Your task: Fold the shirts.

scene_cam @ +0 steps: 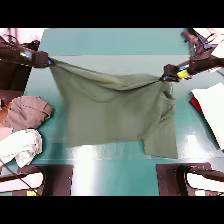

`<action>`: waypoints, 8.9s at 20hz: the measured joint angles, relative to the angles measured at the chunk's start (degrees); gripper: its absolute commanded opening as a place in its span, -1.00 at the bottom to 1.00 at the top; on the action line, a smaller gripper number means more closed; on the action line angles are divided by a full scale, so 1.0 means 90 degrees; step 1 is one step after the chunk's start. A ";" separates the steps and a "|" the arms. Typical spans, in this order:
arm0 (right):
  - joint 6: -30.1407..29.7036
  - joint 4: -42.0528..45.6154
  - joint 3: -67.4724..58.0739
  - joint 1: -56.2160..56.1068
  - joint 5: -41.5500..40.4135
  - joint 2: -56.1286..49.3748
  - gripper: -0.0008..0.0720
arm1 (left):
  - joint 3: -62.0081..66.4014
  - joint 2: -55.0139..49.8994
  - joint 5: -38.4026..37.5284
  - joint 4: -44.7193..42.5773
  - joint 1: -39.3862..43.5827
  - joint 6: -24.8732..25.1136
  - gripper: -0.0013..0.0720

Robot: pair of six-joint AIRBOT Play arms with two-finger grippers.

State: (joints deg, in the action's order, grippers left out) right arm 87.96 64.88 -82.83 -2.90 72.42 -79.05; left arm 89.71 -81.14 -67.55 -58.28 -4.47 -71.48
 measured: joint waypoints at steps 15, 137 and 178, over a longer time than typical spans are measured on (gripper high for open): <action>-0.0658 -0.0976 0.0284 0.0605 -0.0369 0.0602 0.00 | -0.2324 0.0172 -0.1095 -0.0107 -0.0374 -0.0029 0.69; -0.0053 0.1955 -0.0228 0.0029 -0.0233 -0.1610 0.12 | -0.1455 -0.0889 0.1098 -0.1965 0.0260 0.0255 0.42; -0.1015 -0.0211 0.0549 0.1362 0.2329 0.0775 0.02 | -0.6523 0.2776 -0.0294 -0.0177 -0.0928 -0.0085 -0.90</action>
State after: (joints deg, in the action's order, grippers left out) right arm 78.83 62.98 -77.89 9.37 93.38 -72.07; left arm 31.00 -56.16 -70.19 -59.88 -12.82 -72.25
